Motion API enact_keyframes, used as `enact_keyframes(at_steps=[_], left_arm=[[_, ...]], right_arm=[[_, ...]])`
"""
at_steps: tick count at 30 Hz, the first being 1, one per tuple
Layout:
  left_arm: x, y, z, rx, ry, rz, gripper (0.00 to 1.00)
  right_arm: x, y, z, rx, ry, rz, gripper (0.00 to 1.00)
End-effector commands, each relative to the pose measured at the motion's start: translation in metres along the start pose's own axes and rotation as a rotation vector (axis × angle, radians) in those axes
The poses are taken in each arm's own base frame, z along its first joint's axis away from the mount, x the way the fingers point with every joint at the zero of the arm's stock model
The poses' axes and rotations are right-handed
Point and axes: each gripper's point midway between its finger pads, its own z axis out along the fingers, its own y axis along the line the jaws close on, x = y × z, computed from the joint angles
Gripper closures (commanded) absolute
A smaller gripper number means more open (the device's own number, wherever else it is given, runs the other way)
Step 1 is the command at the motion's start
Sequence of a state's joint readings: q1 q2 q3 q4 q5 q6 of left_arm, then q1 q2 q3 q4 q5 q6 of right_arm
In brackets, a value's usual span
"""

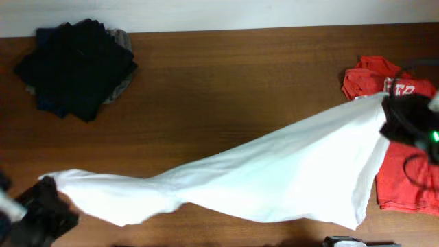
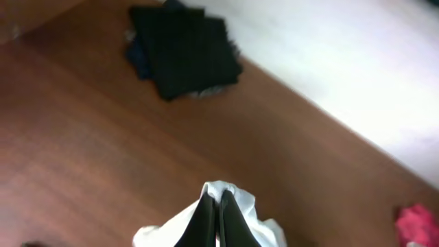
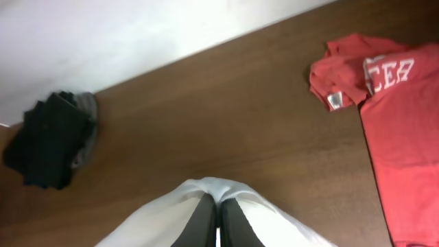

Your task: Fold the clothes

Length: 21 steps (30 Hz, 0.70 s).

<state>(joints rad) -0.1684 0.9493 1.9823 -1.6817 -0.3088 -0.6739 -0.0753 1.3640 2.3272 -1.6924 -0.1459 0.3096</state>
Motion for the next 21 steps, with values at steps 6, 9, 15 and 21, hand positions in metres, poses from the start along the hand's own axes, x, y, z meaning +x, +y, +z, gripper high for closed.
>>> enact_keyframes(at_steps=[6,9,15,21], left_arm=[[0.051,-0.005,0.13,-0.241,0.258,0.129,1.0],[0.087,-0.001,0.192,-0.334,0.376,0.178,1.0],[0.152,0.014,0.28,-0.477,0.569,0.255,1.0],[0.206,0.021,0.336,-0.54,0.739,0.282,1.0]], right_arm=[[-0.003,-0.016,0.118,0.072,0.296,-0.013,0.96],[0.015,-0.014,0.173,0.026,0.47,-0.031,0.96],[0.056,-0.023,0.258,0.064,0.71,-0.047,0.96],[0.098,-0.028,0.324,0.093,0.874,-0.096,0.71]])
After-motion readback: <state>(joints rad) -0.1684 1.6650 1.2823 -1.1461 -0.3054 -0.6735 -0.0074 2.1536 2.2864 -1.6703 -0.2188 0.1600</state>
